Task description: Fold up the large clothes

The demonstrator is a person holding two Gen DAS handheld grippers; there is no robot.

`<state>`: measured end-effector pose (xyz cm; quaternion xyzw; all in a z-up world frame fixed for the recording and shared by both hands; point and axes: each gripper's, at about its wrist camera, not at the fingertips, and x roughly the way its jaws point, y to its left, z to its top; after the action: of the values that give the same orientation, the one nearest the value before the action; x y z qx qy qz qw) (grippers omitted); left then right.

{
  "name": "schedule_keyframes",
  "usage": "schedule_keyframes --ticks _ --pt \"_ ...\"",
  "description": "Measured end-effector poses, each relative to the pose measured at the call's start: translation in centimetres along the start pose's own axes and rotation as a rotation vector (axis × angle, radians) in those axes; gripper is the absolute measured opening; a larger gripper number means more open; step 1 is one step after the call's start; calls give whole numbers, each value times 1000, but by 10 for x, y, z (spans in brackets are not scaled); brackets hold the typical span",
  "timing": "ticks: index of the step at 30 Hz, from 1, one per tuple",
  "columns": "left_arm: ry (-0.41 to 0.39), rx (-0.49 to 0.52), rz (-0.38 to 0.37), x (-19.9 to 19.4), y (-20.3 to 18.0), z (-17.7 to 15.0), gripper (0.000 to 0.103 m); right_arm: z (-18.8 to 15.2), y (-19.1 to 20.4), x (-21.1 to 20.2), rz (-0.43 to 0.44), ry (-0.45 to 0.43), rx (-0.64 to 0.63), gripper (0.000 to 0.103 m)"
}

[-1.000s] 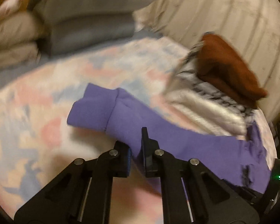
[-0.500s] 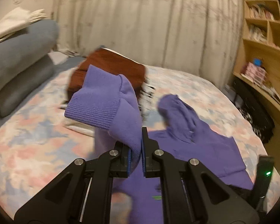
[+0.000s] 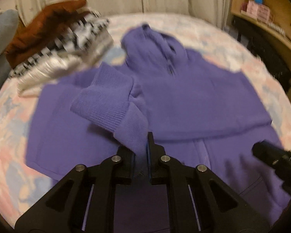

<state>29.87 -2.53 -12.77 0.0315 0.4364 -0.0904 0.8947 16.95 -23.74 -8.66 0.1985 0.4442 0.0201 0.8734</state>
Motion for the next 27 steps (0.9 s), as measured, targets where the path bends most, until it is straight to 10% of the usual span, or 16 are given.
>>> schedule_keyframes --ticks 8,16,27 --pt "30 -30 -120 -7 5 -13 55 -7 -5 14 44 20 -8 39" --pt "-31 -74 -139 -53 29 -16 57 -4 11 6 76 8 -12 58" --pt "-56 -197 -56 -80 87 -44 57 -4 26 30 133 92 -6 58"
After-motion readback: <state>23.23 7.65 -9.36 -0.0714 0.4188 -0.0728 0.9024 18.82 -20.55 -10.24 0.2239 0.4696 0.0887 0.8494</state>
